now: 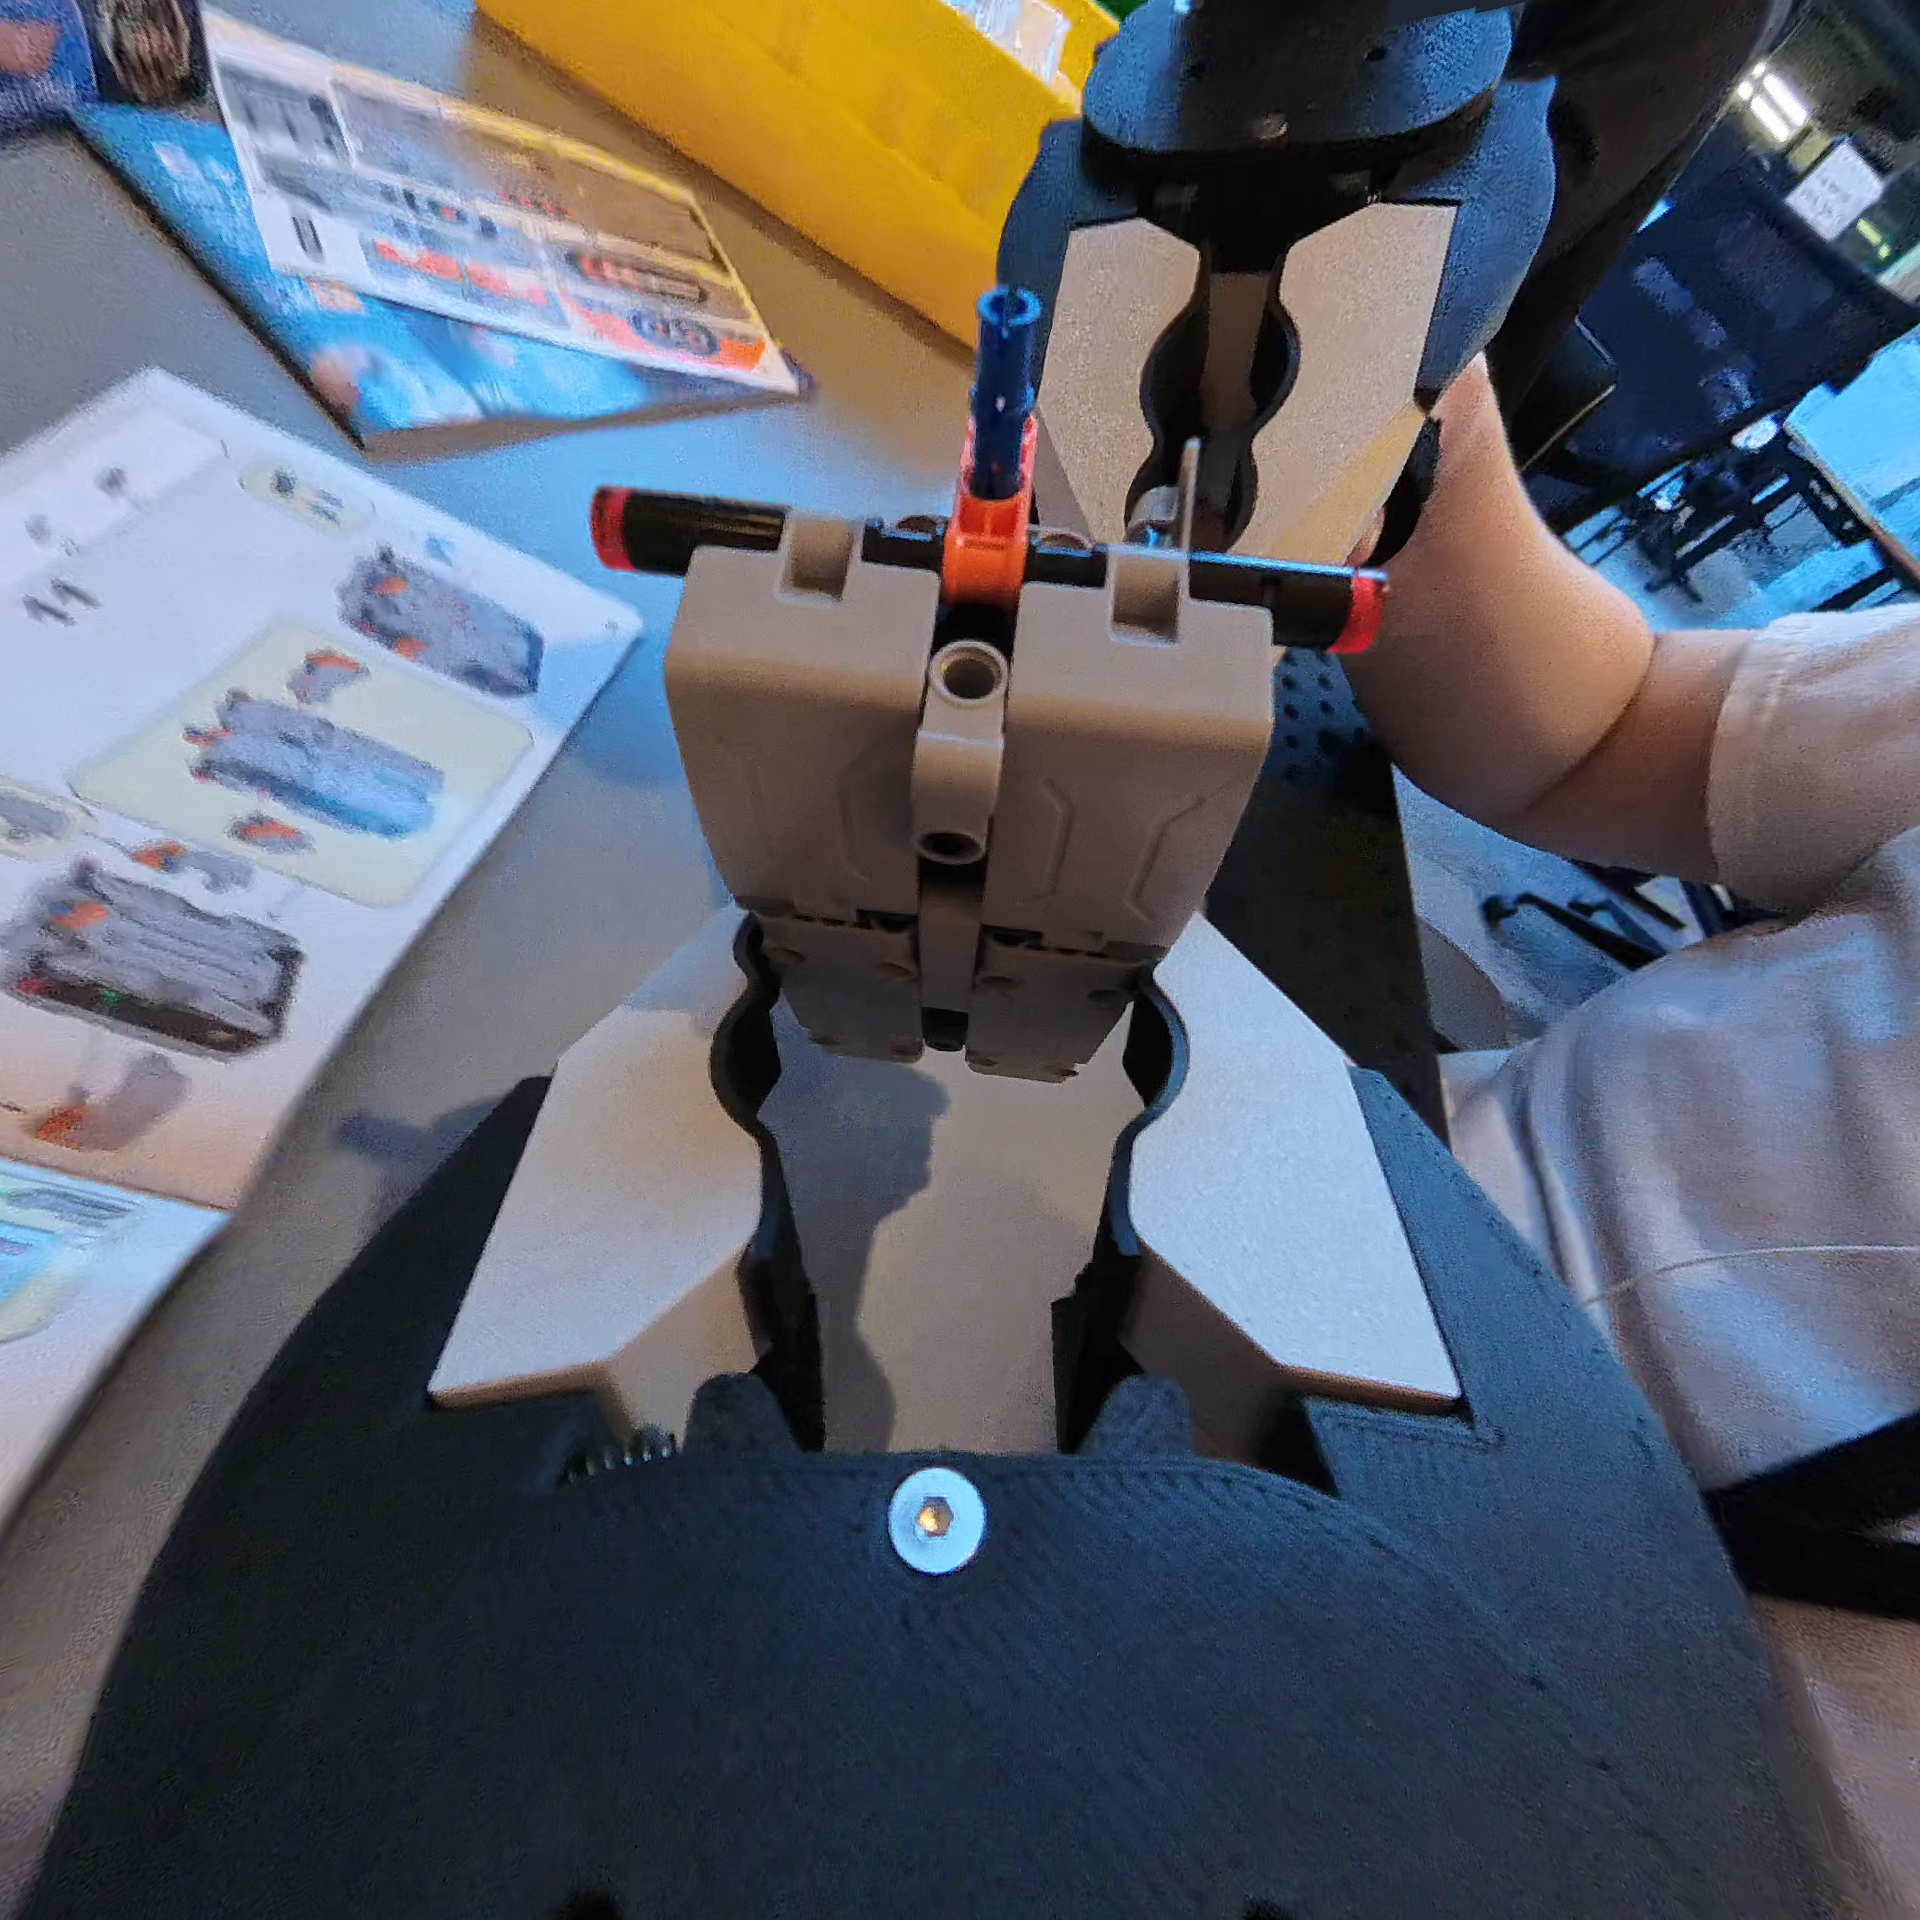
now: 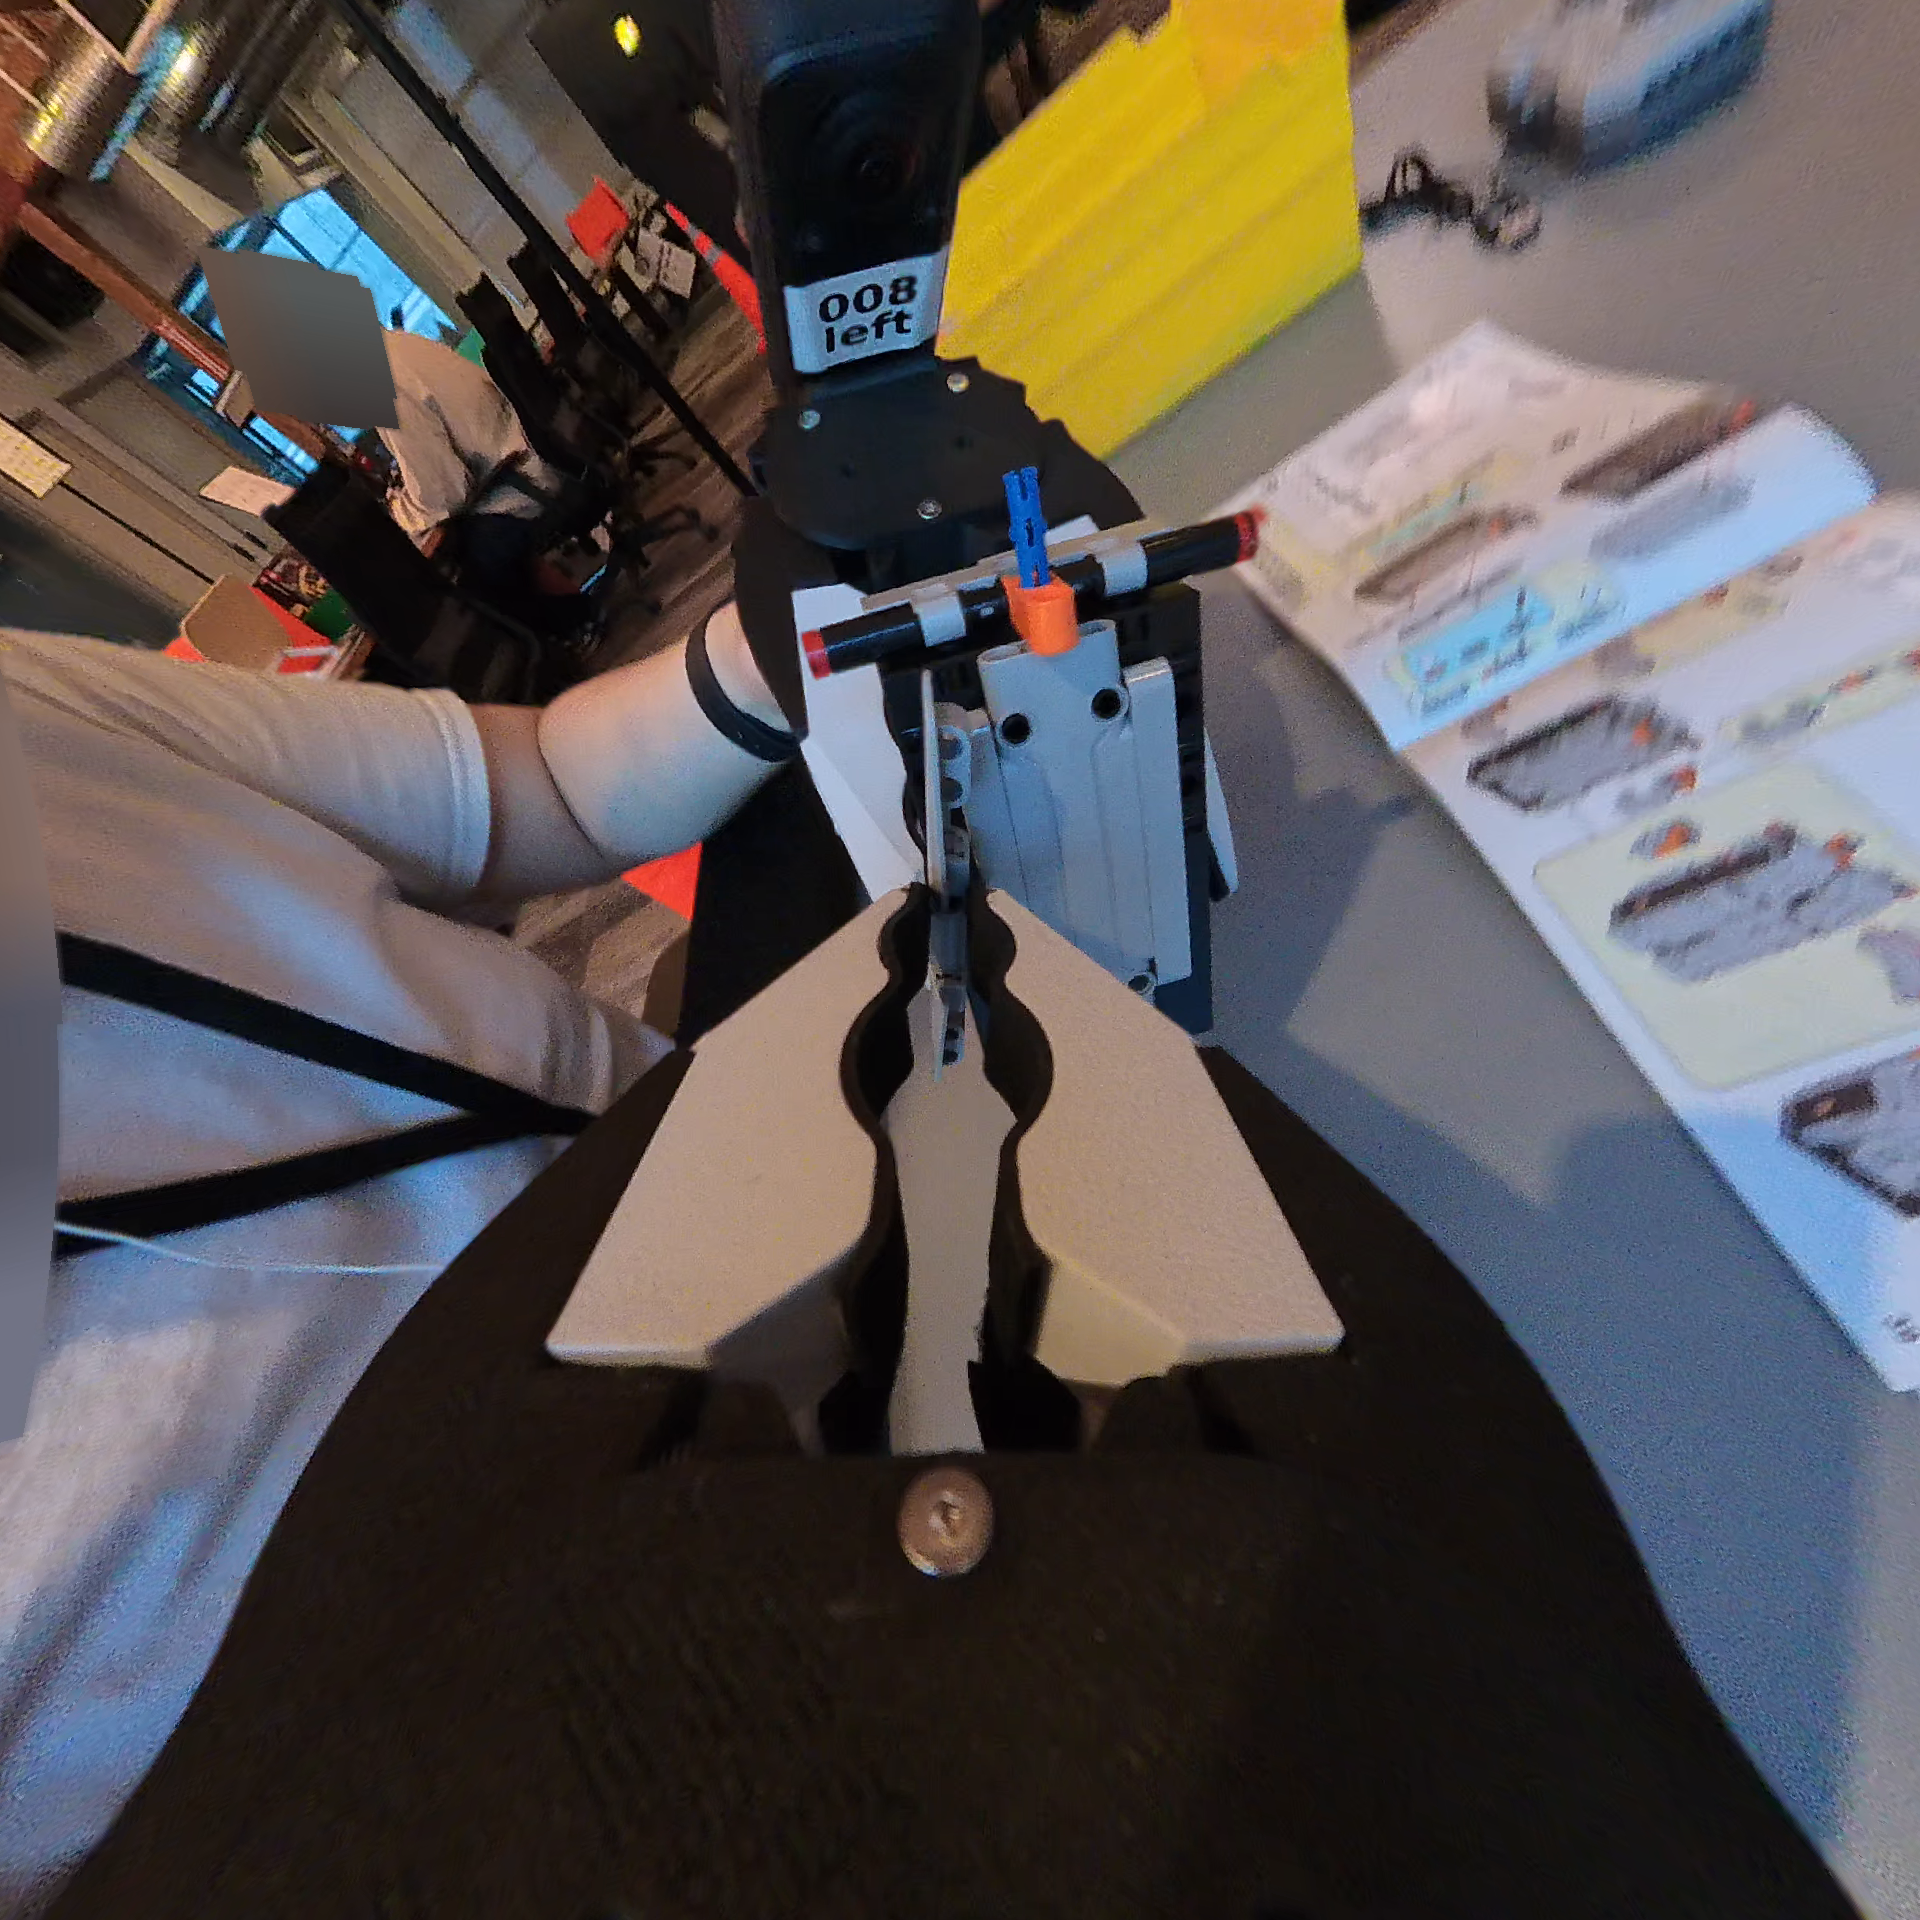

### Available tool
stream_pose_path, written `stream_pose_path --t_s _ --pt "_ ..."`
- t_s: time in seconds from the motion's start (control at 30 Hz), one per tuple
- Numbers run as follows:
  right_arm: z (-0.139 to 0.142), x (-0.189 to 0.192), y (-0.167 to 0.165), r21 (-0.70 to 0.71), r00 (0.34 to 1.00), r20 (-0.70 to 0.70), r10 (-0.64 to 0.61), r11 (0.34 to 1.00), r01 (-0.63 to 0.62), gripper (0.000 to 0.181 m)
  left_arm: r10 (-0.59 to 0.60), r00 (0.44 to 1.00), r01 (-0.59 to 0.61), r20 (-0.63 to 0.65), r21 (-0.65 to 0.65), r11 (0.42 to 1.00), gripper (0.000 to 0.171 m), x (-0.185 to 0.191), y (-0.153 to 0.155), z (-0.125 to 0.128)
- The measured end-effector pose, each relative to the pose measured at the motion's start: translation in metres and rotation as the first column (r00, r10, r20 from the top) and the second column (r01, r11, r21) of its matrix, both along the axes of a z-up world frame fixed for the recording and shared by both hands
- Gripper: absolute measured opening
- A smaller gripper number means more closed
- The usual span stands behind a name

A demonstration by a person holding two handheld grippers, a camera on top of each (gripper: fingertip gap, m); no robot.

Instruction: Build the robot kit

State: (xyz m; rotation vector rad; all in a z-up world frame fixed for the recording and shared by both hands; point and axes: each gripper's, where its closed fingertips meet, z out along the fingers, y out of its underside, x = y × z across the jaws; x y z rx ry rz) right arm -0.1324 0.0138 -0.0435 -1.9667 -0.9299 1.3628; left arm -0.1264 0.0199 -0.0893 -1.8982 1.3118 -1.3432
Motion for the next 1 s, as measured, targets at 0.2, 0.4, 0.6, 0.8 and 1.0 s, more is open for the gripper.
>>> stream_pose_path --t_s 0.2,0.4,0.6,0.8,1.0 --pt "-0.035 0.004 -0.003 0.050 0.995 0.093 0.040 0.998 -0.045 0.005 -0.041 0.999 0.038 -0.025 -0.105 0.994 0.066 0.002 -0.007 -0.030" --pt "-0.036 0.002 -0.006 0.071 0.997 0.044 0.059 0.996 -0.062 0.005 -0.037 0.999 0.037 -0.024 -0.007 0.999 0.067 0.002 -0.006 -0.031" --pt "-0.039 0.003 -0.011 0.090 0.996 0.033 0.082 0.992 -0.085 0.005 -0.023 1.000 0.023 -0.015 -0.001 1.000 0.069 0.003 -0.007 -0.029" --pt "-0.041 0.004 -0.011 0.098 0.996 0.036 0.076 0.992 -0.079 0.005 -0.025 1.000 0.025 0.000 0.012 1.000 0.073 0.000 -0.008 -0.023" --pt "-0.043 0.004 -0.010 0.098 0.996 0.029 0.082 0.992 -0.084 0.005 -0.009 0.999 0.009 0.041 -0.006 1.000 0.071 -0.002 -0.005 -0.015"
